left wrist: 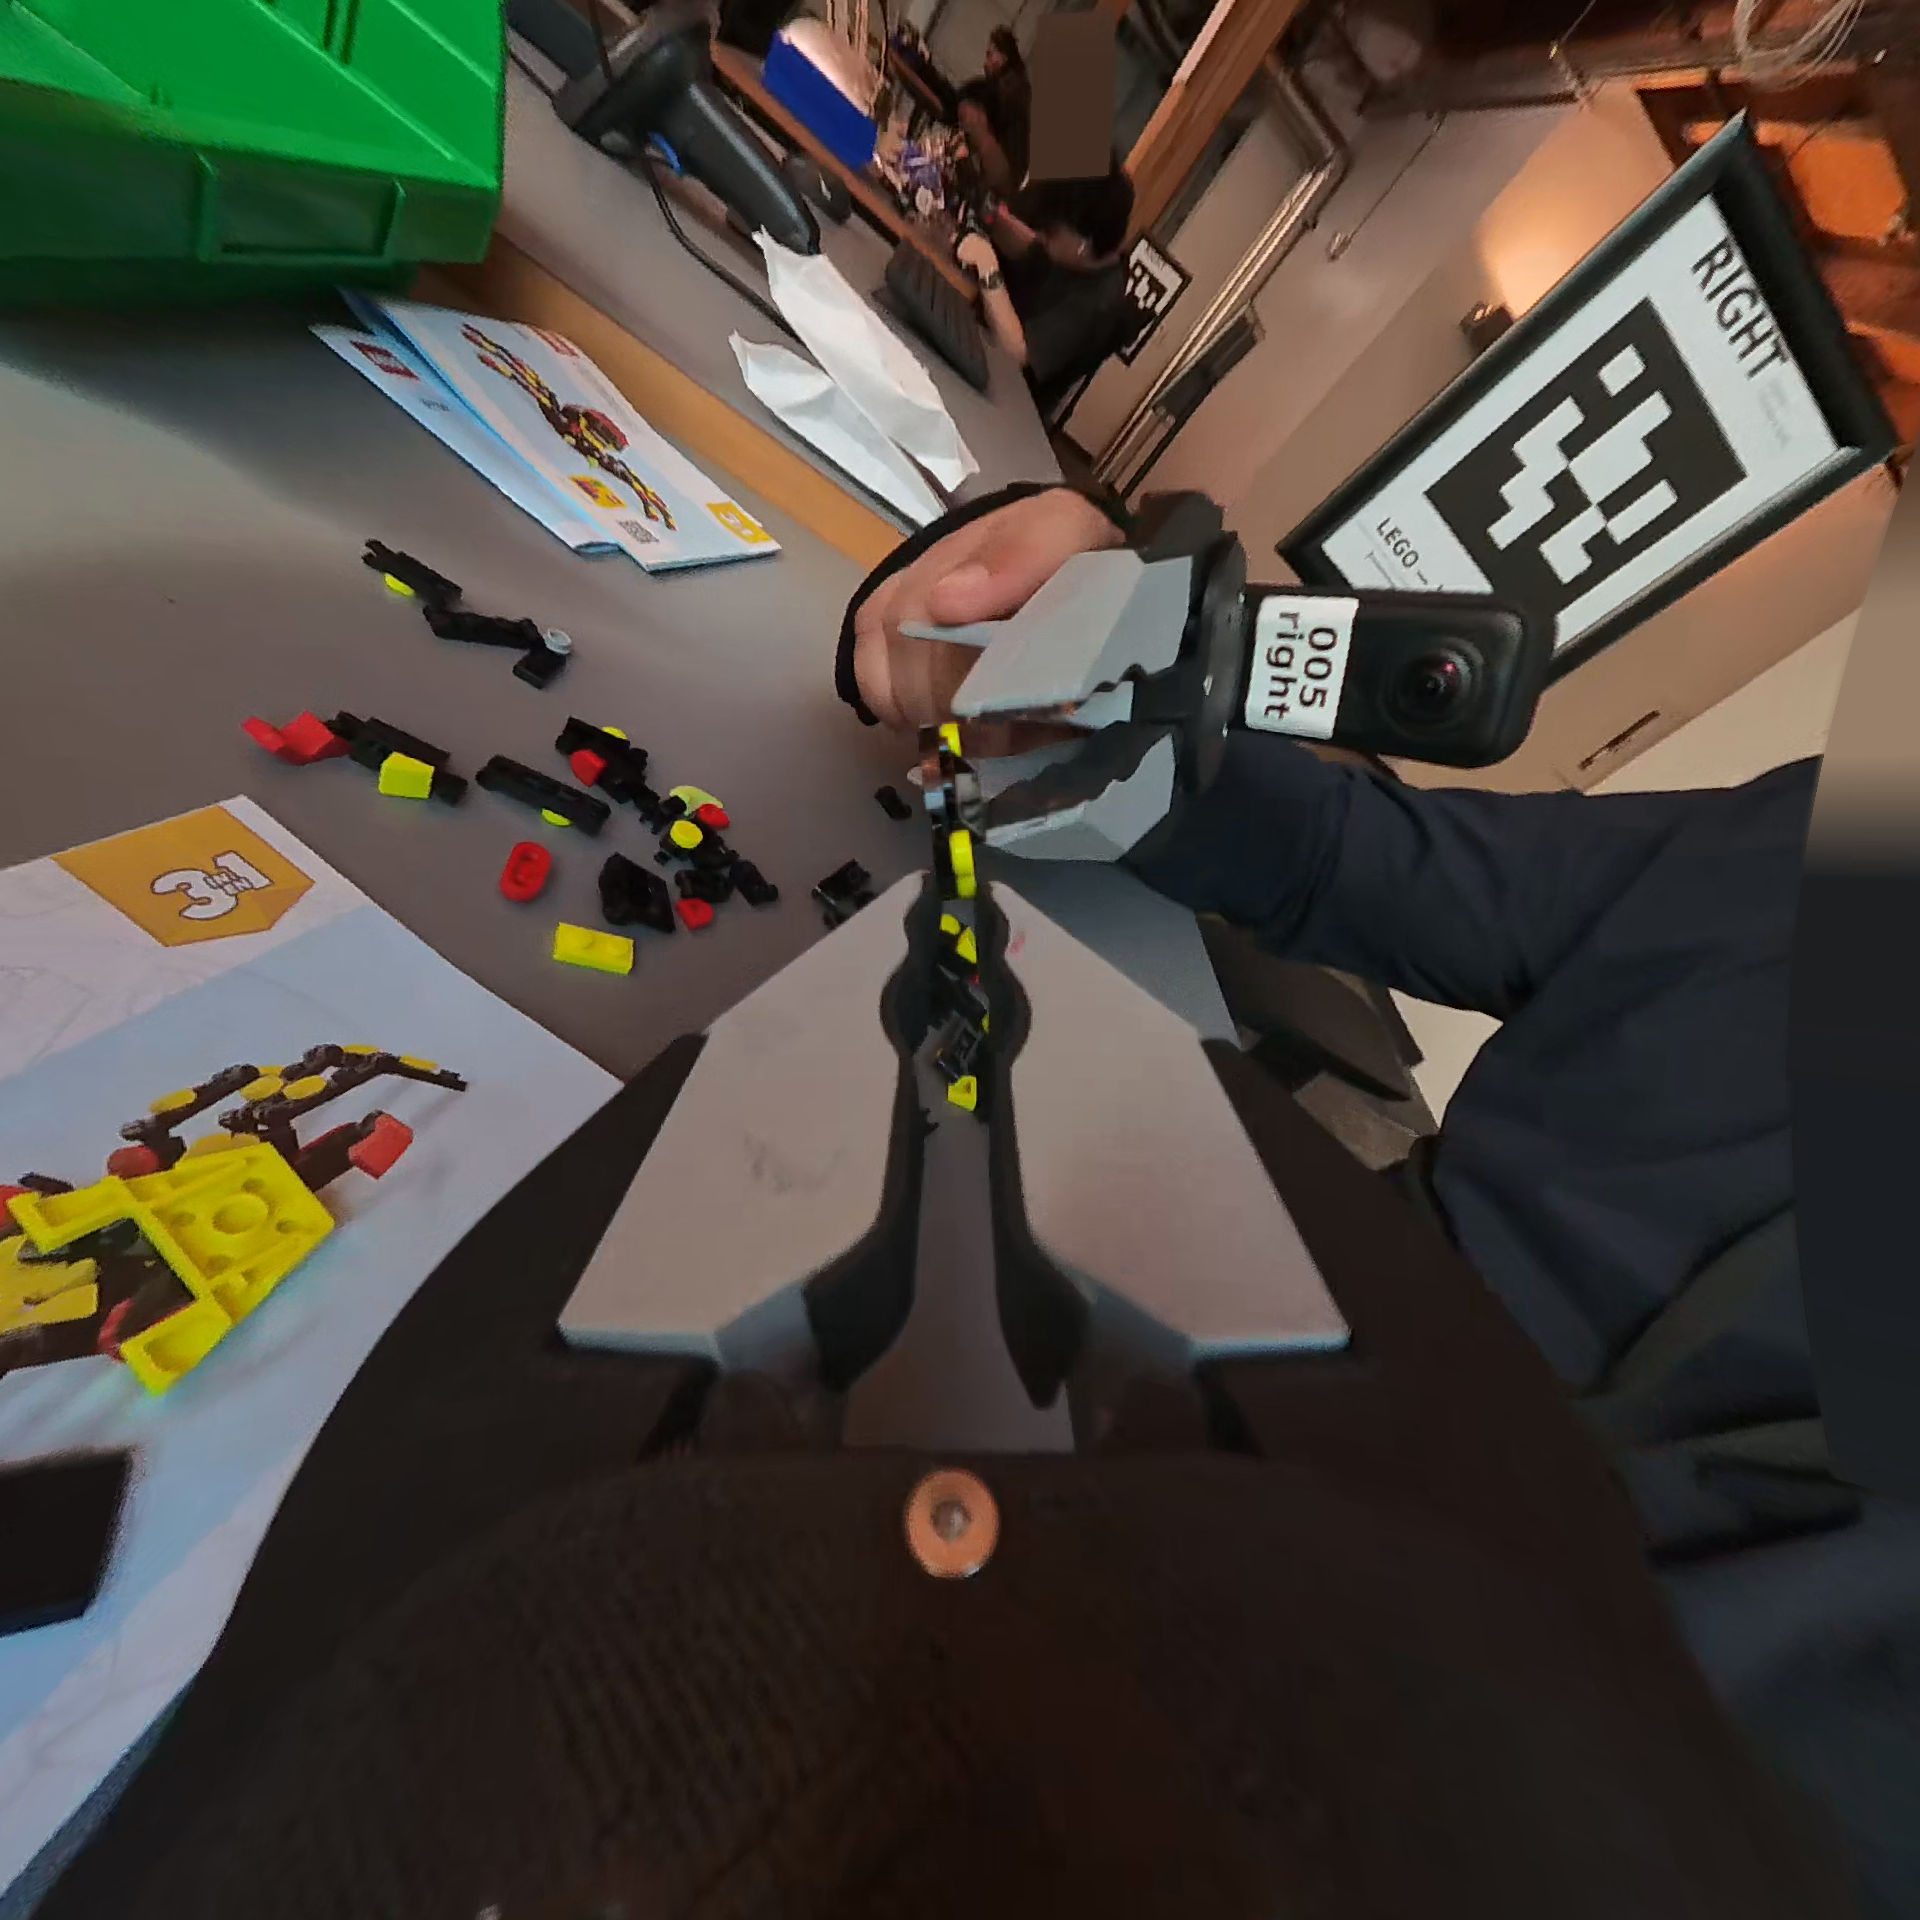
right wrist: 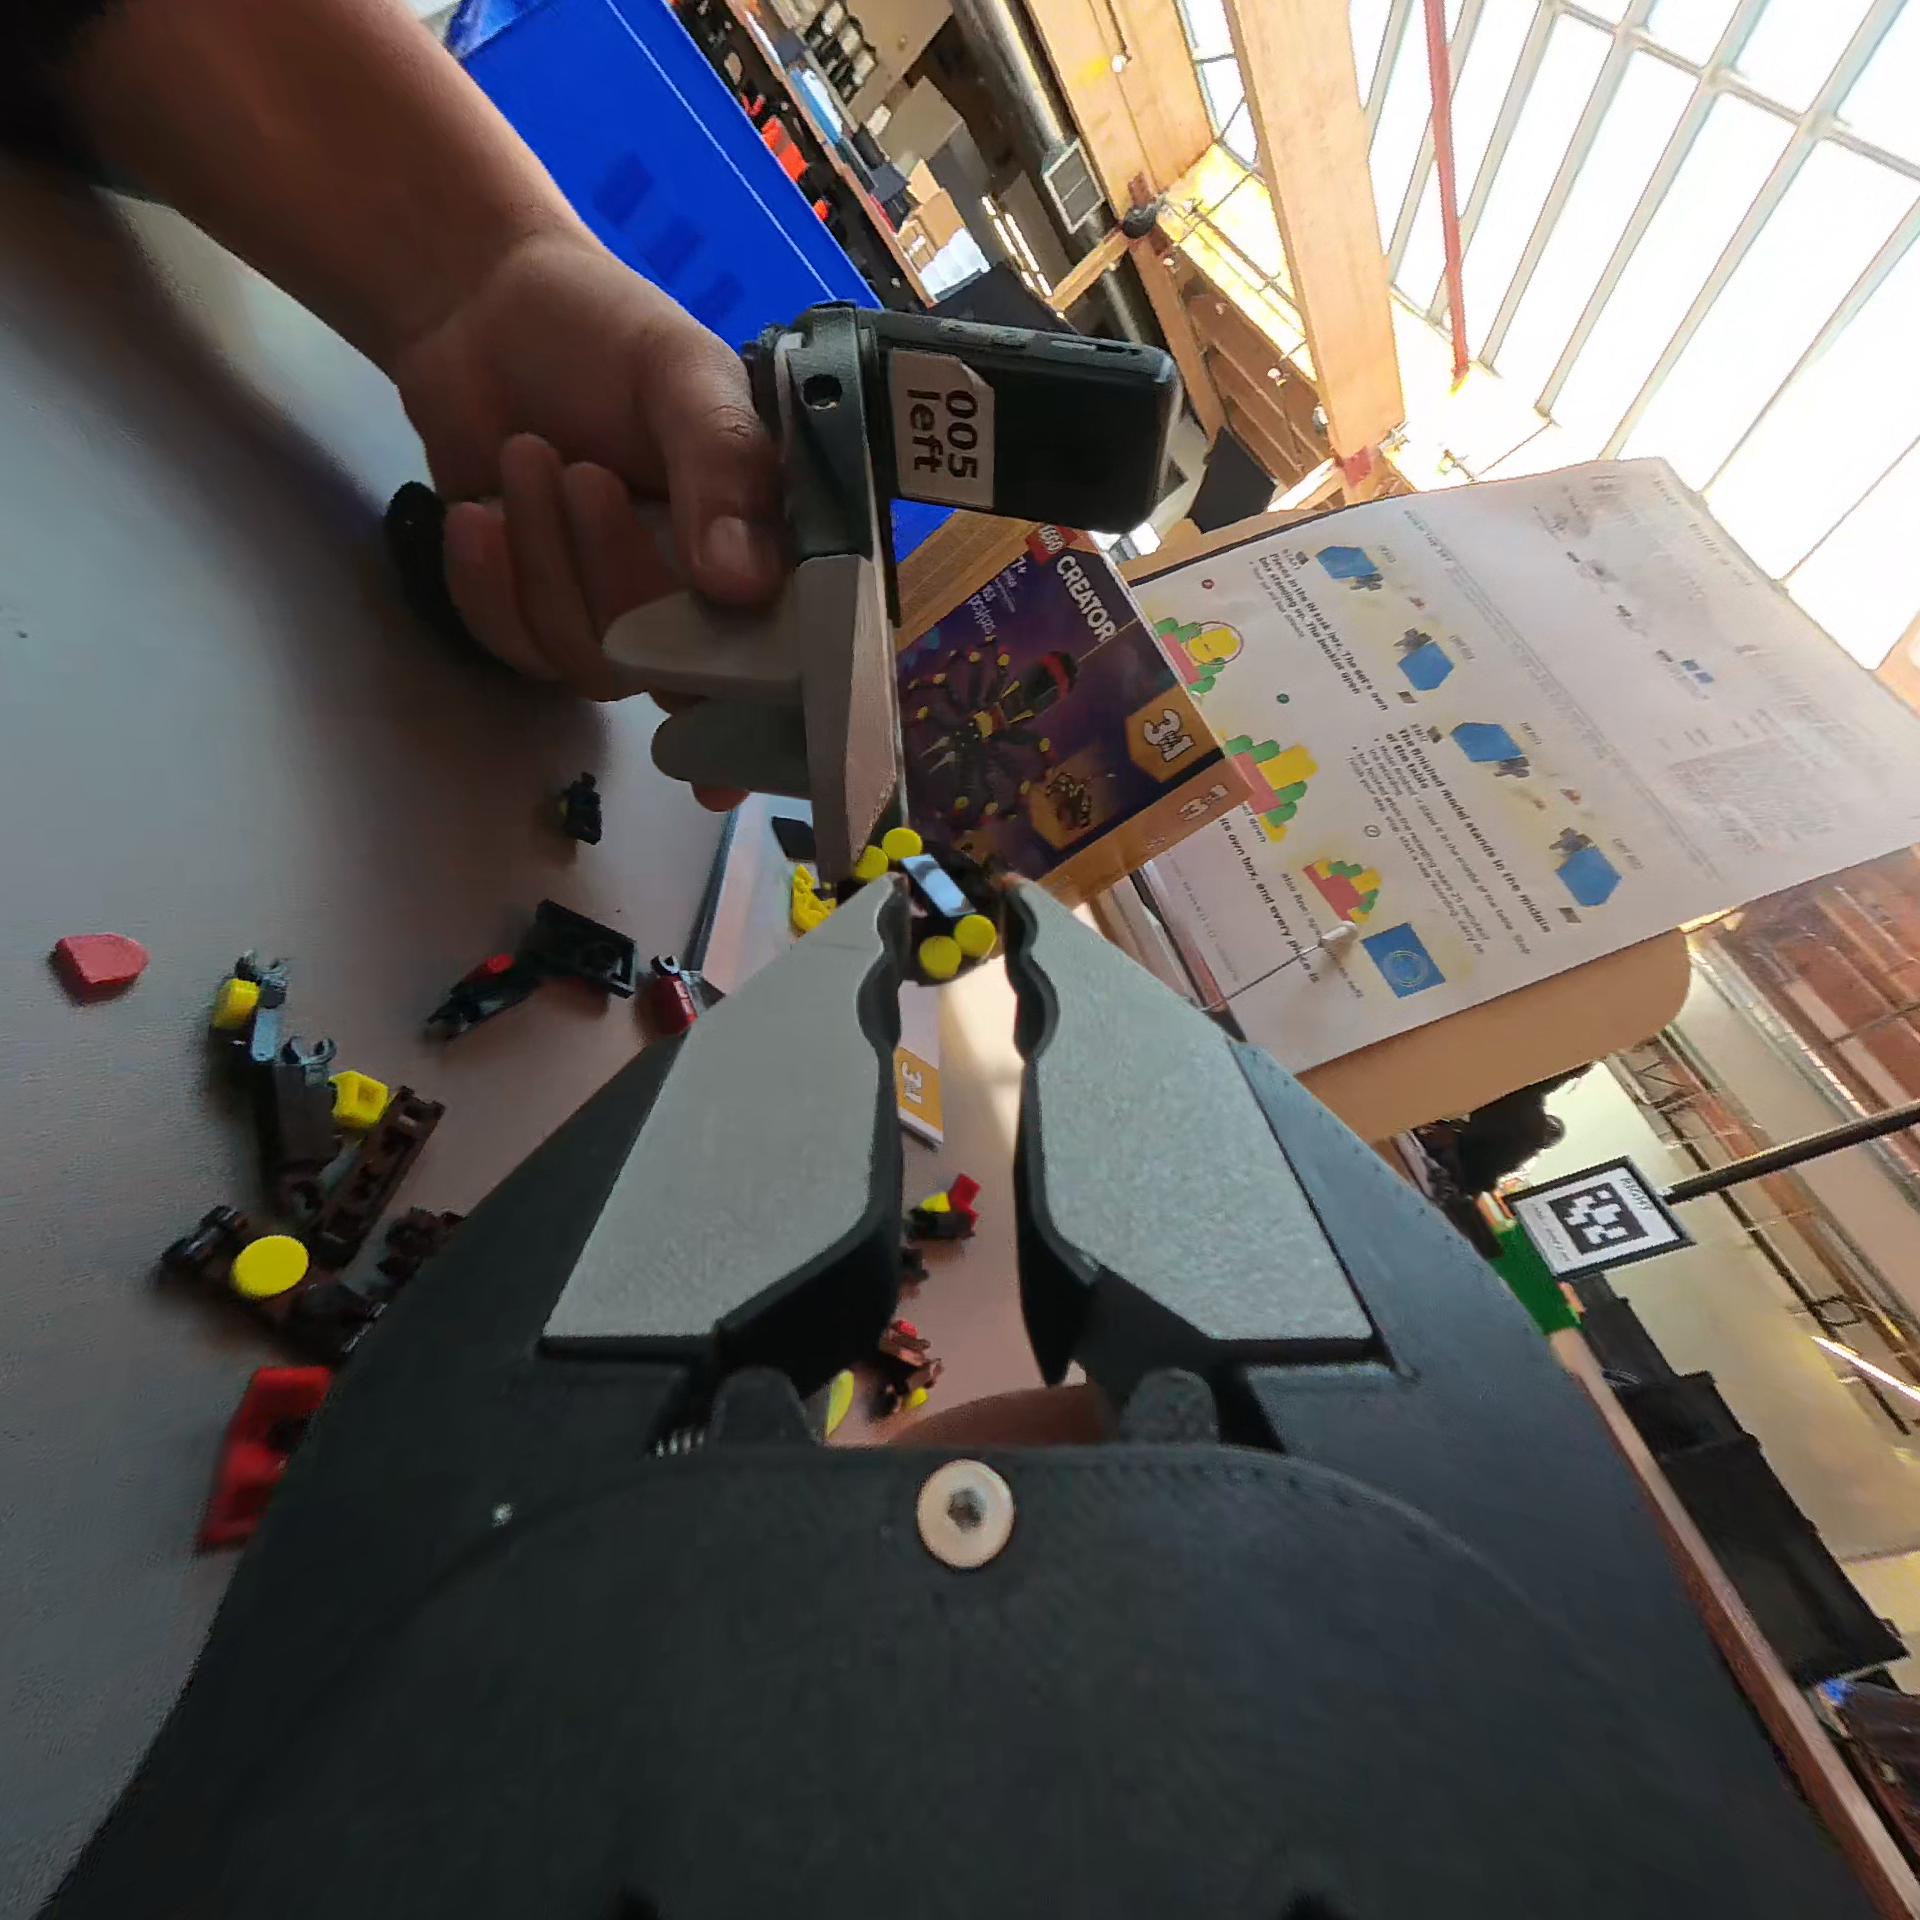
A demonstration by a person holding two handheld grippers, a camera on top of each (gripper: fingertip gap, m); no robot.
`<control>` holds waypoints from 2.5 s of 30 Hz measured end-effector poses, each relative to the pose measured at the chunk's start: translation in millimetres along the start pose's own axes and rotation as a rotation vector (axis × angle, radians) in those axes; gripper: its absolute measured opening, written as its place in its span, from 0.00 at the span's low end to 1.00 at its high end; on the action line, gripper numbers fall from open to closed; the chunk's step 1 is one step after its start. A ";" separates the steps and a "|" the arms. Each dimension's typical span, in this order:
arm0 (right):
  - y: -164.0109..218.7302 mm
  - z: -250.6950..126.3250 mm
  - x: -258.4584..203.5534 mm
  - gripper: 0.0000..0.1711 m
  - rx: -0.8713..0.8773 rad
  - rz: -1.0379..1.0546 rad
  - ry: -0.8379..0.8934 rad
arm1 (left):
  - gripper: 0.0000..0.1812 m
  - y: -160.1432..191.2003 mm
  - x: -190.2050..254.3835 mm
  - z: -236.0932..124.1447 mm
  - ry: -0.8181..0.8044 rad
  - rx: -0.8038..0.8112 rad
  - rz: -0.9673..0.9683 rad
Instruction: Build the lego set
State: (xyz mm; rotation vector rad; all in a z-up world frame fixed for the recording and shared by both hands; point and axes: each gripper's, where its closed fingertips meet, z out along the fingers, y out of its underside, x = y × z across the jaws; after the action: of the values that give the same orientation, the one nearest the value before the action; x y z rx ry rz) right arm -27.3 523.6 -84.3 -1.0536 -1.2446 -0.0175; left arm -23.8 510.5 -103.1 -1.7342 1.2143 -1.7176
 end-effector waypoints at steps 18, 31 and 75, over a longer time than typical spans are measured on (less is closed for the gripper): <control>0.1 -9.3 -35.4 0.09 0.034 0.250 -0.315 | 0.02 34.4 8.5 7.7 0.008 -0.231 0.087; -1.5 -1.9 -13.2 0.08 0.031 0.507 -0.259 | 0.02 9.2 10.7 2.6 0.059 -0.054 0.015; 64.1 -5.7 55.3 0.00 -0.157 0.354 0.223 | 0.02 -2.4 -4.2 1.0 0.004 0.030 -0.068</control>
State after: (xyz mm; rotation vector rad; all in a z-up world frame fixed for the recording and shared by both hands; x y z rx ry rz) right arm 32.3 584.0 -82.2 -1.3581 -0.8541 0.0389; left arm -21.5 514.8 -103.8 -1.7743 1.1378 -1.7689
